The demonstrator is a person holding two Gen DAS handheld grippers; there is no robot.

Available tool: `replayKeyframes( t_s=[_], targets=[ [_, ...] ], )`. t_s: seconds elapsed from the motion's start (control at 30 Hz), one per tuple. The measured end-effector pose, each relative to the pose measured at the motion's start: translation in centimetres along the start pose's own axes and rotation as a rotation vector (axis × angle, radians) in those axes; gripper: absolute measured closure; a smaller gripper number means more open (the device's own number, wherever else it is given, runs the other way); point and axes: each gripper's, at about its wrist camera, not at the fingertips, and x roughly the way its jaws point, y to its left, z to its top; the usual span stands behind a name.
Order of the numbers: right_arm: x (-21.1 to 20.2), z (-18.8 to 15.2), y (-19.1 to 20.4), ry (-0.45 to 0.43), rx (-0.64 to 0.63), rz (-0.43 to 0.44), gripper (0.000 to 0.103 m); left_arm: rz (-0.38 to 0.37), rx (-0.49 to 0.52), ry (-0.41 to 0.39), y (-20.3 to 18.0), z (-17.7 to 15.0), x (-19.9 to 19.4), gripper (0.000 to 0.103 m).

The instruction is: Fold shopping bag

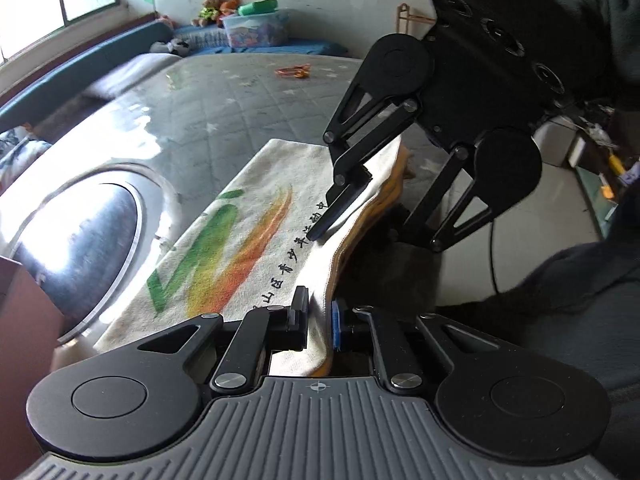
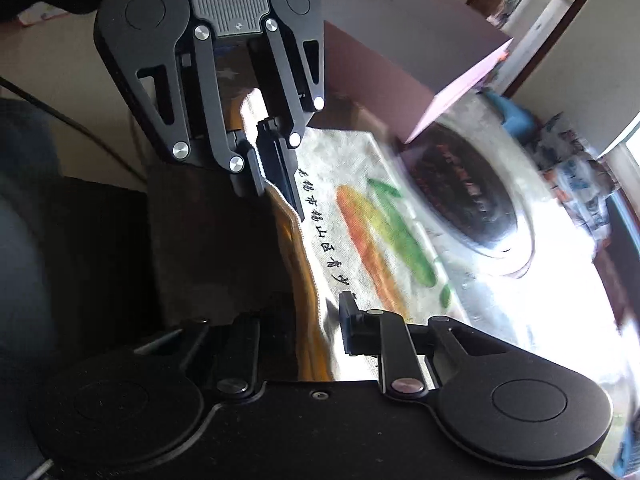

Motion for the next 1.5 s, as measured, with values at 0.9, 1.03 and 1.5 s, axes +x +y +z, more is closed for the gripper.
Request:
replayKeyframes(
  t_s=[0.9,1.03,1.5],
  targets=[
    [3.0,-1.4,-9.8,0.075,0.631,0.434,0.081,0.092,0.189,-0.009,0.4,-5.1,-3.1,0.052],
    [3.6,-2.4,-11.1,0.082,0.756,0.495,0.081,0.105,0.201,-0.026,0.3,-5.6,-3.1,0.052],
    [5.0,-4.8,-13.5,0.111,1.045,0.626,0.082,0.071,-0.052,-0.125,2.9,-6.2,-3.5,0.067]
  ],
)
